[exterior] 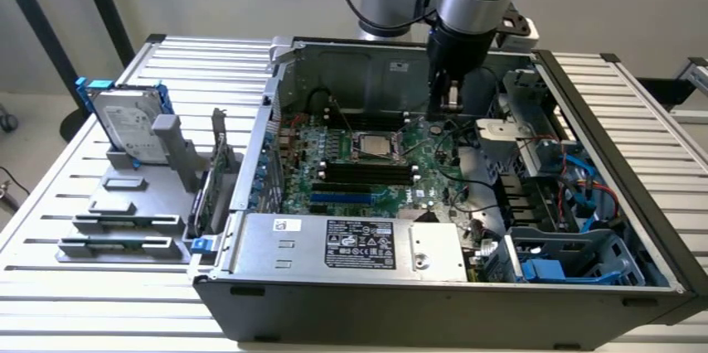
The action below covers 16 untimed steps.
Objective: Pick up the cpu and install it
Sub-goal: 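Close the cpu cover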
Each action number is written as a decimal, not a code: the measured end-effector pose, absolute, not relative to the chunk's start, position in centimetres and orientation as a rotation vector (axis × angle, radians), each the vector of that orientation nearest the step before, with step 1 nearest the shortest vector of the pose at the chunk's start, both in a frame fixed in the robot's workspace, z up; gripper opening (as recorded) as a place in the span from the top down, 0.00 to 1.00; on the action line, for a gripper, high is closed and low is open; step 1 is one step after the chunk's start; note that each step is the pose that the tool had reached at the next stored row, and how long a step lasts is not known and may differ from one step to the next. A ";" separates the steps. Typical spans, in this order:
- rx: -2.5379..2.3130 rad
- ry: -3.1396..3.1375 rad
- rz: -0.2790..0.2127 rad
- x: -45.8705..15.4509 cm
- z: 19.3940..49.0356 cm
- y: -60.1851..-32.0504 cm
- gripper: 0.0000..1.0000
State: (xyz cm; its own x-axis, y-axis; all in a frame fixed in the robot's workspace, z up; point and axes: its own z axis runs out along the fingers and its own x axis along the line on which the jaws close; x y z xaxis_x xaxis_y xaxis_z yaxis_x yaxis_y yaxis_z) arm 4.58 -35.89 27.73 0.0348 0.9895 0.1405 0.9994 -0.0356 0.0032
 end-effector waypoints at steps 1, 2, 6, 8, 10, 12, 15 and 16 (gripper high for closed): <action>-2.188 -2.113 -0.158 5.0 27.7 -35.9 0.89; -2.188 -2.112 -0.158 5.5 27.7 -35.9 0.89; -2.188 -2.113 -0.158 6.8 27.2 -35.9 0.89; -2.188 -2.113 -0.158 7.1 26.8 -35.9 0.89; -2.188 -2.113 -0.158 7.1 26.5 -35.9 0.89; -2.188 -2.113 -0.158 7.2 26.1 -35.8 0.89; -2.188 -2.113 -0.158 7.2 25.6 -35.7 0.89; -2.188 -2.113 -0.158 7.1 25.4 -35.7 0.89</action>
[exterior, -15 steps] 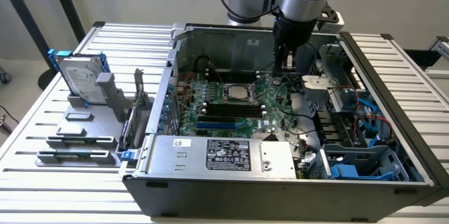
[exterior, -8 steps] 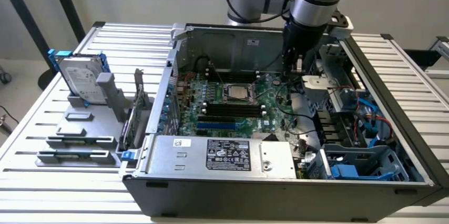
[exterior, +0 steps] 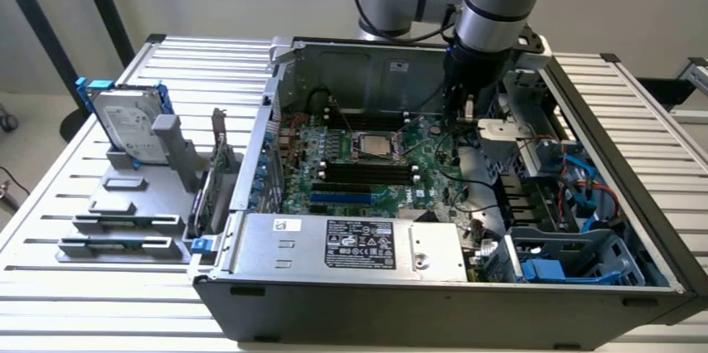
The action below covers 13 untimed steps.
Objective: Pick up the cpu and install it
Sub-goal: 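Close the cpu cover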
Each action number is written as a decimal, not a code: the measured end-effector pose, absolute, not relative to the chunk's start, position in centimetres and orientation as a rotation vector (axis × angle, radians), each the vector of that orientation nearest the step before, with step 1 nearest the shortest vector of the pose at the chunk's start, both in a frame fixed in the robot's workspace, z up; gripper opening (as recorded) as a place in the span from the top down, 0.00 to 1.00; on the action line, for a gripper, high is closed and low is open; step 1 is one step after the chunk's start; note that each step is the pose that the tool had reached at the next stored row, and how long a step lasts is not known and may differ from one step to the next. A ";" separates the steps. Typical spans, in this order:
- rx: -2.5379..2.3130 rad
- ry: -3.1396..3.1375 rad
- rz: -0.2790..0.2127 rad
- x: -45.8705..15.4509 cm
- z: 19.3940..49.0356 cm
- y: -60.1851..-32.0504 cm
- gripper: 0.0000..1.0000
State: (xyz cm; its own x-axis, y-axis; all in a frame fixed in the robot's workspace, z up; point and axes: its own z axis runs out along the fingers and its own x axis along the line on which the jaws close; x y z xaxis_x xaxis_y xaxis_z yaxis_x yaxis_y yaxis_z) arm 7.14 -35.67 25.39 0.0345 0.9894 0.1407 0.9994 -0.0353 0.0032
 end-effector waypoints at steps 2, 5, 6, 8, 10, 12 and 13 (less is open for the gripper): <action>-2.188 -2.113 -0.158 7.0 25.0 -35.4 0.89; -2.188 -2.115 -0.160 6.7 24.5 -35.0 0.89; -2.188 -2.115 -0.161 6.5 24.3 -34.8 0.89; -2.189 -2.116 -0.162 6.1 24.0 -34.5 0.89; -2.186 -2.113 -0.161 5.8 23.9 -34.3 0.89; -2.171 -2.094 -0.135 5.7 23.9 -34.3 0.89; -2.162 -2.083 -0.121 5.6 23.9 -34.3 0.89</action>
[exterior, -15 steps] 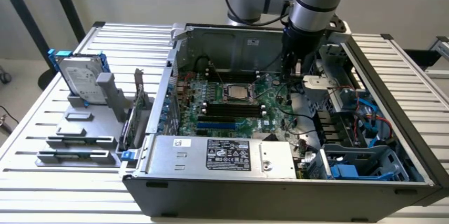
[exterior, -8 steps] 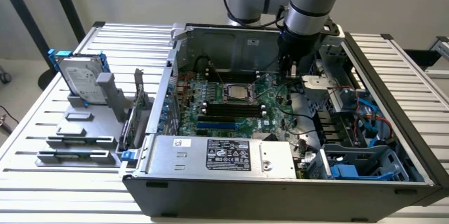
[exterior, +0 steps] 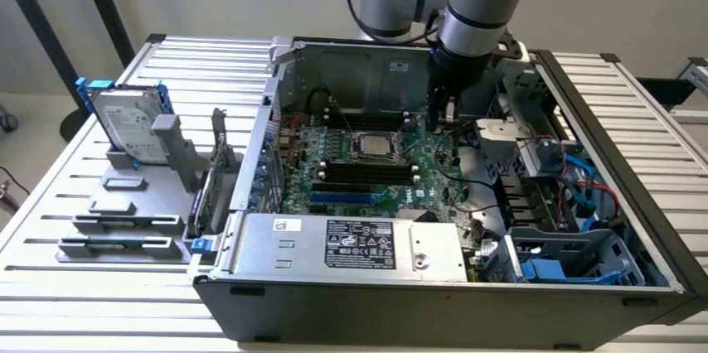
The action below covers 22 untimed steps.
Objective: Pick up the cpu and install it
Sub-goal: 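Close the cpu cover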
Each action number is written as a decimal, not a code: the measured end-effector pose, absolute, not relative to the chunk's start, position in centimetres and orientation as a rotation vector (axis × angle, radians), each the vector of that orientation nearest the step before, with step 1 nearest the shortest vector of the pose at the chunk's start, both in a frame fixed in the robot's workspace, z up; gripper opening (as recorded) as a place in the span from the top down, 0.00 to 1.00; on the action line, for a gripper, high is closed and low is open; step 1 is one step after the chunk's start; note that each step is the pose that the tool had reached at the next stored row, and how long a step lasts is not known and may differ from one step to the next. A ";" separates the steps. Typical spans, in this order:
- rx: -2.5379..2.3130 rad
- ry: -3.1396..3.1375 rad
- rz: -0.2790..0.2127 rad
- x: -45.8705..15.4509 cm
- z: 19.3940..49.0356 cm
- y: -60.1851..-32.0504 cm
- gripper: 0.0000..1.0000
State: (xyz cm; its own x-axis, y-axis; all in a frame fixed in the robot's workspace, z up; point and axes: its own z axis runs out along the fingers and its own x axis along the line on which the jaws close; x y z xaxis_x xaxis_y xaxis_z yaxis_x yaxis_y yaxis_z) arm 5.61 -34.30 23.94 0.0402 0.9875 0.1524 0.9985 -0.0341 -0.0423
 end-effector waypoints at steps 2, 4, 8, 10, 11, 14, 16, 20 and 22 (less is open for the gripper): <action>-2.145 -2.061 -0.094 5.4 23.9 -34.3 0.89; -2.127 -2.039 -0.065 5.3 23.9 -34.3 0.89; -2.094 -1.995 0.002 4.7 23.9 -34.3 0.89; -2.079 -1.975 0.037 4.4 23.9 -34.3 0.89; -2.071 -1.965 0.054 4.2 23.9 -34.3 0.89; -2.051 -1.939 0.099 3.8 23.9 -34.3 0.89; -2.040 -1.929 0.119 3.6 23.9 -34.3 0.89; -2.020 -1.907 0.158 3.0 23.9 -34.3 0.89; -2.016 -1.902 0.167 2.5 23.8 -34.3 0.89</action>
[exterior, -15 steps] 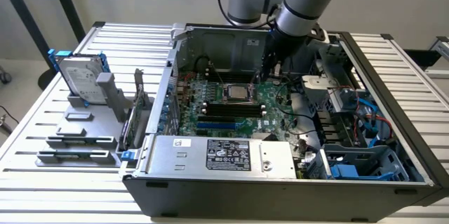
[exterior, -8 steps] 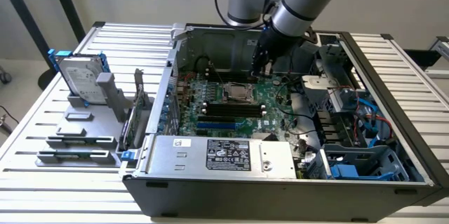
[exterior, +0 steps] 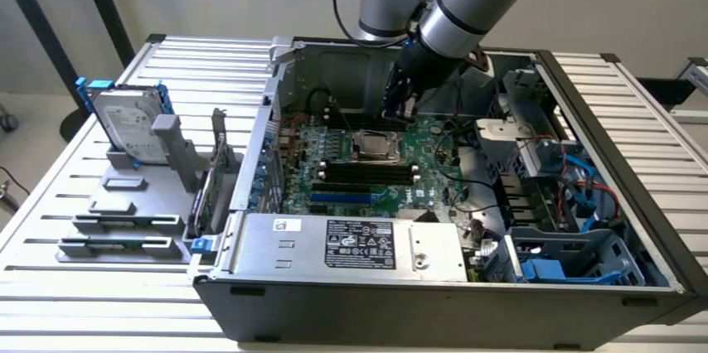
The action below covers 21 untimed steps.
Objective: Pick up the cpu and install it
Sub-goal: 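Close the cpu cover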
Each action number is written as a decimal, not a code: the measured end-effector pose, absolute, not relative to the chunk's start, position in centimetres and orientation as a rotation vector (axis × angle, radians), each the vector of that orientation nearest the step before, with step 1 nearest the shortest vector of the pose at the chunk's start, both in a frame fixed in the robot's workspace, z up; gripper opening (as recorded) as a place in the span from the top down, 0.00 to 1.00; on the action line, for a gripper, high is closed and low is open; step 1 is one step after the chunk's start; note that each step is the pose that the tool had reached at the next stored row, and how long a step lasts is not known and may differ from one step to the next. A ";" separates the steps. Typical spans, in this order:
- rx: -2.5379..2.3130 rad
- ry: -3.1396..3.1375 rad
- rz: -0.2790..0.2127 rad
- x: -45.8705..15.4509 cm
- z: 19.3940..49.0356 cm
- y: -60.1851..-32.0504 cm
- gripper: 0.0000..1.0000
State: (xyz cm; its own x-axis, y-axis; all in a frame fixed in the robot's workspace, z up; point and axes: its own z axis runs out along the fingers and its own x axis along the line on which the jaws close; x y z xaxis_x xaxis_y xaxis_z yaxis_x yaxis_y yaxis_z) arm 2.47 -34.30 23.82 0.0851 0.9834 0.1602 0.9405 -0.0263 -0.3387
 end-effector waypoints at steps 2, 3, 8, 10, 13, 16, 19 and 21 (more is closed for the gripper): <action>-2.015 -1.901 0.168 1.6 23.6 -34.3 0.89; -2.015 -1.901 0.168 1.1 23.4 -34.3 0.89; -2.014 -1.901 0.169 -1.1 22.5 -34.4 0.89; -2.015 -1.901 0.169 -1.3 22.1 -34.7 0.89; -2.015 -1.901 0.169 -1.3 21.6 -35.0 0.89; -2.015 -1.901 0.169 -1.3 21.0 -35.0 0.89; -2.014 -1.901 0.169 -1.3 20.5 -35.0 0.89; -2.014 -1.901 0.169 -1.3 20.1 -35.0 0.89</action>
State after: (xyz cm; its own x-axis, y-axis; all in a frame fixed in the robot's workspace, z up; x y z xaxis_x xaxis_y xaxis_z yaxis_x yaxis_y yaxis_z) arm -1.30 -34.99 20.13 0.0853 0.9834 0.1601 0.9398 -0.0260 -0.3406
